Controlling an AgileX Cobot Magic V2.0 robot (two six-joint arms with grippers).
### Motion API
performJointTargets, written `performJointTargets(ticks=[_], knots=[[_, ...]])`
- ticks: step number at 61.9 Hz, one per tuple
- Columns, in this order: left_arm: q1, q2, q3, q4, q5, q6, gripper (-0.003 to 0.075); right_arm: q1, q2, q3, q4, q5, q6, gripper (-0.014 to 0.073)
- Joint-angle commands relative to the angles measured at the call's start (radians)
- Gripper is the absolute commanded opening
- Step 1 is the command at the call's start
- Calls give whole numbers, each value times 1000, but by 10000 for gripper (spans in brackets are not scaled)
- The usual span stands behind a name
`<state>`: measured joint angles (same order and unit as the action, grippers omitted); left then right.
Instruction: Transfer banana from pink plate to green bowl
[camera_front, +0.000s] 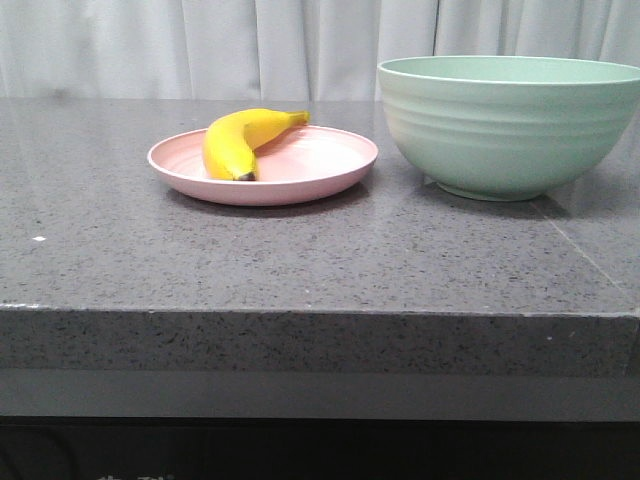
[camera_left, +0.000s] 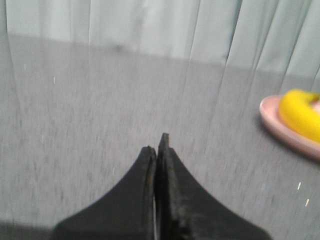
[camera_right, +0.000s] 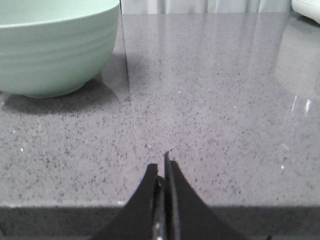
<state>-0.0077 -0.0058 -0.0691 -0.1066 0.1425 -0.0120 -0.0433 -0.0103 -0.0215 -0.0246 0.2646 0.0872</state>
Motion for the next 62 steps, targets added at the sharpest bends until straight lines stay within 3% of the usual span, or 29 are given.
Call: performJointTargets(ticks=[1,8,17,33,36,40,47,51,55,62], knots=[[3,53,-140,2,-63,0,-18,-7,-2,-109,-12,-25,-1,-60],[3,198,-288,2,23,0,-18,-7,70,-212,-12,4,-1,-60],[3,391,-416,2,24,0,-18,-7,206,-350,-12,12,-1,-60],[3,474,-463,-38,22,0,-9,-7,290,-431,-13,49,-1,-35],[3,474,-463,-38,25,0,42,-7,290,-431,-13,55,-1,13],[3,474,-463,-36,25,0,162,-7,290,-431,-13,58,-1,143],[3,476,-463,-36,23,0,539,-7,290,-431,-13,55,-1,469],[3,480,-463,-49,22,0,655,-7,290,-427,-13,40,-1,603],[3,481,-463,-87,31,0,678,-7,290,-420,-13,14,-1,666],[-52,546,-523,-108,104,4,648,-7,290,-419,-13,9,-1,653]])
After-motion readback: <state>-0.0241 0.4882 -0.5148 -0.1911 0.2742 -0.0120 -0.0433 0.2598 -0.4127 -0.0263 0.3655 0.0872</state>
